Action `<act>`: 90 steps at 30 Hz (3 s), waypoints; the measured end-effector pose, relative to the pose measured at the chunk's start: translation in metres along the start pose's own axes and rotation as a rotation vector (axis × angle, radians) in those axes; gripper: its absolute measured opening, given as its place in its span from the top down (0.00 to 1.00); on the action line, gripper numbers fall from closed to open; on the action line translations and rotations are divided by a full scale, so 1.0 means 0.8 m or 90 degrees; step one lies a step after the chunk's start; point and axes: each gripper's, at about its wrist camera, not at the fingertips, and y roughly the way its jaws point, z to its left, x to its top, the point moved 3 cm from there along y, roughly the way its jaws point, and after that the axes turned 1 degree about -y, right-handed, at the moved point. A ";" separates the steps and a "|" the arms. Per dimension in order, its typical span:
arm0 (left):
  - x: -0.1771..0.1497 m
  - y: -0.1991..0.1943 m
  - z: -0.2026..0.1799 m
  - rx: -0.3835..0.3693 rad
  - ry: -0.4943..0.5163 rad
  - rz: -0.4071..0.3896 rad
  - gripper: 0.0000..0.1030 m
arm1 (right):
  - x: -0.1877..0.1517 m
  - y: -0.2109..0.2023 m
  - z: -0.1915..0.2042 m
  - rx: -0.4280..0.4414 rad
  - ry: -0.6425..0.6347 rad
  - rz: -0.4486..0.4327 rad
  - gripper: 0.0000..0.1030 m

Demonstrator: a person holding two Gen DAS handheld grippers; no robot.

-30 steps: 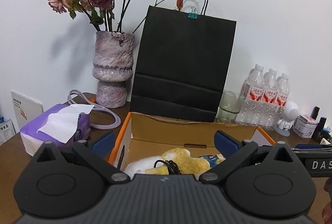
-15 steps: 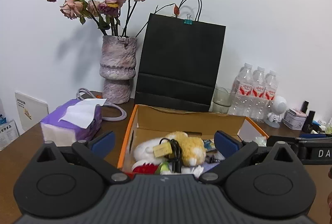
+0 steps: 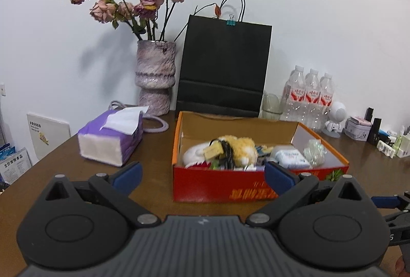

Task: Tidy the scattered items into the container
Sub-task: 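Withdraw both grippers from the box toward the white cap and last clear packet, then grasp the white cap with the left gripper while the right grasps the clear packet, then carry the white cap and clear packet into the box and open both grippers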

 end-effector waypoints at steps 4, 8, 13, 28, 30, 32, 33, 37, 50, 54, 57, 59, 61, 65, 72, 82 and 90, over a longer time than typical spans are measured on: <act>-0.014 -0.008 0.009 0.005 0.001 0.014 0.00 | -0.018 -0.003 -0.001 -0.007 -0.003 0.014 0.00; -0.029 -0.013 0.016 0.009 0.009 0.028 0.00 | -0.027 -0.001 0.002 -0.007 -0.012 0.024 0.00; -0.044 -0.005 0.024 0.008 0.003 0.052 0.00 | -0.028 0.015 0.011 -0.005 -0.031 0.037 0.05; -0.059 0.033 -0.023 -0.029 0.035 0.095 0.00 | -0.018 0.041 -0.010 0.045 0.007 0.051 0.99; -0.061 0.040 -0.037 -0.036 0.046 0.100 0.00 | -0.018 0.041 -0.018 0.043 0.014 0.049 0.99; -0.063 0.045 -0.050 -0.041 0.053 0.106 0.00 | -0.017 0.040 -0.028 0.050 0.028 0.041 0.97; -0.064 0.048 -0.055 -0.041 0.052 0.107 0.00 | -0.015 0.039 -0.032 0.056 0.037 0.030 0.89; -0.062 0.051 -0.067 -0.047 0.048 0.103 0.00 | -0.001 0.044 -0.023 0.085 0.008 0.006 0.37; -0.068 0.082 -0.096 -0.043 0.068 0.134 0.00 | 0.014 0.068 -0.034 0.059 -0.026 0.030 0.89; -0.067 0.103 -0.130 -0.057 0.086 0.139 0.00 | 0.020 0.061 -0.070 0.046 0.030 0.013 0.89; -0.068 0.123 -0.153 -0.057 0.097 0.148 0.00 | 0.020 0.059 -0.087 0.039 0.046 0.008 0.89; -0.069 0.133 -0.164 -0.051 0.103 0.151 0.00 | 0.019 0.059 -0.095 0.036 0.051 0.008 0.89; -0.070 0.143 -0.174 -0.043 0.109 0.156 0.00 | 0.018 0.059 -0.102 0.036 0.056 0.010 0.89; -0.074 0.159 -0.185 -0.020 0.097 0.172 0.01 | 0.013 0.057 -0.108 0.035 0.055 0.011 0.89; -0.079 0.169 -0.194 -0.004 0.065 0.177 0.64 | 0.014 0.049 -0.106 0.042 0.064 -0.001 0.89; -0.078 0.153 -0.184 -0.046 0.034 0.183 0.73 | 0.013 0.038 -0.099 0.054 0.069 -0.019 0.89; -0.071 0.119 -0.151 -0.067 0.024 0.158 0.73 | 0.007 0.028 -0.083 0.059 0.067 -0.035 0.89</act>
